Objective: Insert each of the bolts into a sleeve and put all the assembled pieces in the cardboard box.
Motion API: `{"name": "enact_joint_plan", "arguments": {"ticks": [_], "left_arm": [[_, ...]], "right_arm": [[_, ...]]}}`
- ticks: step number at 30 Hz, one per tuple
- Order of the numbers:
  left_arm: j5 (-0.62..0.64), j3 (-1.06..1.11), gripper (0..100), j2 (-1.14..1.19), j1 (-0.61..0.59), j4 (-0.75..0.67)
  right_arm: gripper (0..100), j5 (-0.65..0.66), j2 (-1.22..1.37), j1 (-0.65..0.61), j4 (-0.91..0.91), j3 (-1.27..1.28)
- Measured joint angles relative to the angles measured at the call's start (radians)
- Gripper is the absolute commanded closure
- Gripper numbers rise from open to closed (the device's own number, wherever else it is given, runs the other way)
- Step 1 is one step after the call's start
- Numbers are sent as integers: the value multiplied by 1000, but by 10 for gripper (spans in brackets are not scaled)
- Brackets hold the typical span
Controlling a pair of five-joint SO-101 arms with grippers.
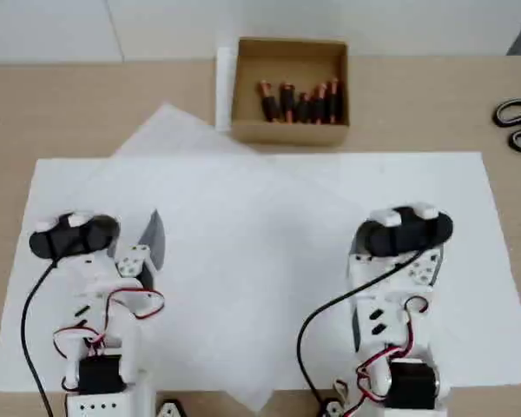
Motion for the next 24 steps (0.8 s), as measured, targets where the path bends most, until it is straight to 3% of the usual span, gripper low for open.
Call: {"name": "enact_joint_plan", "arguments": {"ticks": [6,15,24], "left_arm": [[0,14,781,0,0,5],[0,14,781,0,0,166],[0,14,781,0,0,216]], "right_arm": [[658,0,0,0,0,74],[658,0,0,0,0,203],[658,0,2,0,0,226]]}}
